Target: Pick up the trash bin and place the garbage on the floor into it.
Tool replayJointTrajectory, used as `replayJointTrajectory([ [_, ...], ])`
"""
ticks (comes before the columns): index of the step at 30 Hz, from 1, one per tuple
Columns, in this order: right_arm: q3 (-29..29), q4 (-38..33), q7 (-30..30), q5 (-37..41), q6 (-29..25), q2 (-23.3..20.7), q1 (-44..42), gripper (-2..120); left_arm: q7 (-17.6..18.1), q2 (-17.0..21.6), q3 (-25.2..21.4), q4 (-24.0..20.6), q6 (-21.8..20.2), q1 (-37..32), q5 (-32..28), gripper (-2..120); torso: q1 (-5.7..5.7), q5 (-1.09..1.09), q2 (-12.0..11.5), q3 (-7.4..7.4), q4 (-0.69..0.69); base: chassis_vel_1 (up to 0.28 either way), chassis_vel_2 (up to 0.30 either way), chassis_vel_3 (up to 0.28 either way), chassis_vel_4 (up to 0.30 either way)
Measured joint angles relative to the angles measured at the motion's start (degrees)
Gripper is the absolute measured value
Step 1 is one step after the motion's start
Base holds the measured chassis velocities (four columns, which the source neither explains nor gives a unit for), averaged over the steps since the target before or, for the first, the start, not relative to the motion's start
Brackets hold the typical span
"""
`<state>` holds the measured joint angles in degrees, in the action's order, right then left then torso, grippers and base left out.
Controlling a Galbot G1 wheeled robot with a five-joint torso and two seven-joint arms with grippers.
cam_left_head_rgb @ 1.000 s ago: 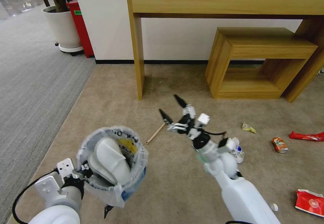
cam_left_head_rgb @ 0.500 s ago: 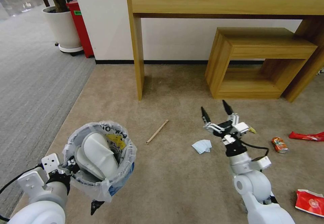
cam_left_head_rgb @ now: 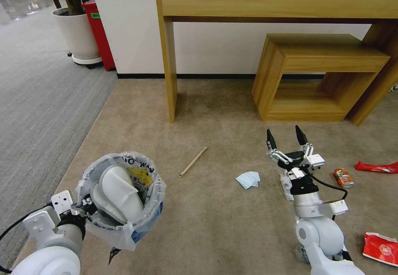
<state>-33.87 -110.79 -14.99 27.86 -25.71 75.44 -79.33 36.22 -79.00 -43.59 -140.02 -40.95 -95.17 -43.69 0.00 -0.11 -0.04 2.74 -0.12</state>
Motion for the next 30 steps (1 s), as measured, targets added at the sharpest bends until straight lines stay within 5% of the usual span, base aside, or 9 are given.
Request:
replayJointTrajectory([
  [30, 1.43, 0.00, -1.70, 2.61, 0.01, 0.72, 0.23, 100, -0.61, -0.65, -0.22, 0.57, 0.63, 0.23, 0.05, 0, 0.00, -0.01, -0.01, 0.00, 0.00, 0.043, 0.042, -0.041, -0.039],
])
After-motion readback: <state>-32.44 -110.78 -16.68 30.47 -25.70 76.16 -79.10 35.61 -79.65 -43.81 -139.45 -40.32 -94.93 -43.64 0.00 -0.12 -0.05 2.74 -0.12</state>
